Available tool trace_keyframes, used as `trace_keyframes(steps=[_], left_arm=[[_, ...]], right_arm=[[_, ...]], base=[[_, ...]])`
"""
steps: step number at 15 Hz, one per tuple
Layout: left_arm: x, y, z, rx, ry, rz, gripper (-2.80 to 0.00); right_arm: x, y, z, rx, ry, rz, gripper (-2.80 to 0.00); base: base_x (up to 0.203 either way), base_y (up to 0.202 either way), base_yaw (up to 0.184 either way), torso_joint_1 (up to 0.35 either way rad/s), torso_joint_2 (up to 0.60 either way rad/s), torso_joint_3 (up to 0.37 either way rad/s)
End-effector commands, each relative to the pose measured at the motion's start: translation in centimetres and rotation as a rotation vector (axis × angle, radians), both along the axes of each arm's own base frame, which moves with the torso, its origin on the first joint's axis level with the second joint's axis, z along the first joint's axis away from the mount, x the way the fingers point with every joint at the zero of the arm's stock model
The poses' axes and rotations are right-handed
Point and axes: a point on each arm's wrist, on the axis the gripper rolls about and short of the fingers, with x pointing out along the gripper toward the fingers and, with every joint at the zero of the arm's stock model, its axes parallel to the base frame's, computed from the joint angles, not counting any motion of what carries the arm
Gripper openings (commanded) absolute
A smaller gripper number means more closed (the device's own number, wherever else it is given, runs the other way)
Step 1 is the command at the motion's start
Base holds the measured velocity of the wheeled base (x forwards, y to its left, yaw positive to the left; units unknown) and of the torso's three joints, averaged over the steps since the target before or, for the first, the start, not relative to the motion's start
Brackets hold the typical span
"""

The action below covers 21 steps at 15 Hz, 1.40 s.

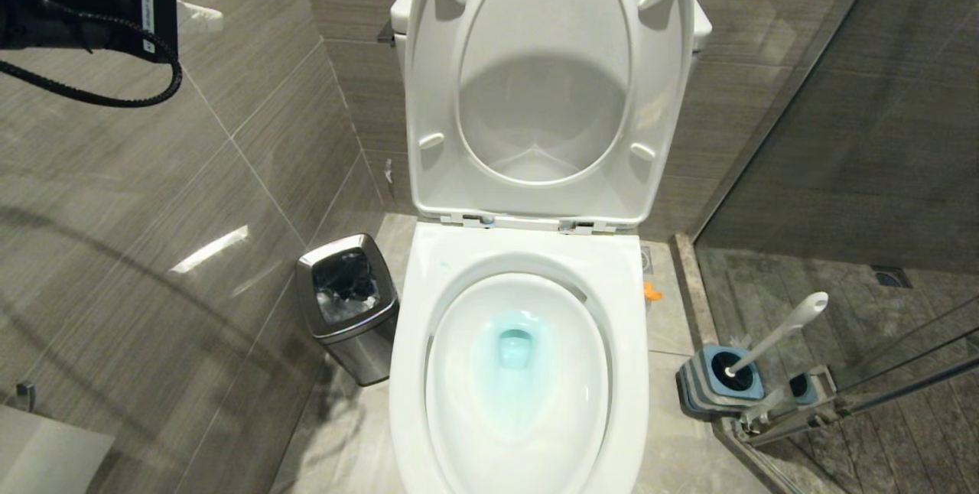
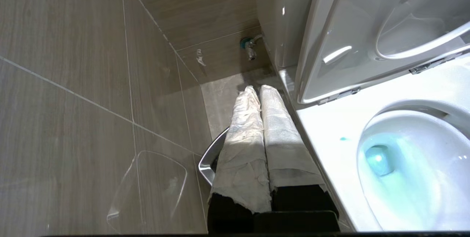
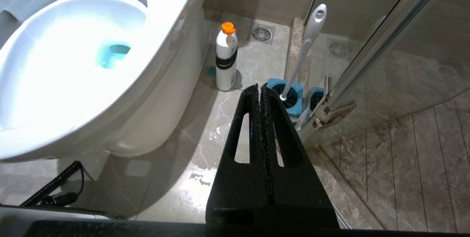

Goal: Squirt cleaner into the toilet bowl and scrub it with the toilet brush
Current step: Flush the toilet

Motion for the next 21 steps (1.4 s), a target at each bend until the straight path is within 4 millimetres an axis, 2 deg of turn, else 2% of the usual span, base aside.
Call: trace_keyframes(steps=[1, 21], left_arm=[[0.09, -0.03, -0.29, 0.003, 0.013, -0.001, -2.8], [-0.17, -0.29, -0.12, -0.007, 0.007, -0.011, -2.8]], right_arm=[[0.01, 0.0, -0.04, -0.001, 0.002, 0.001, -2.8], [0.01, 0.0, -0.03, -0.001, 0.002, 0.001, -2.8]], base=[[0.0, 0.0, 0.0, 0.0, 0.0, 0.0], [0.0, 0.0, 0.0, 0.0, 0.0, 0.0]])
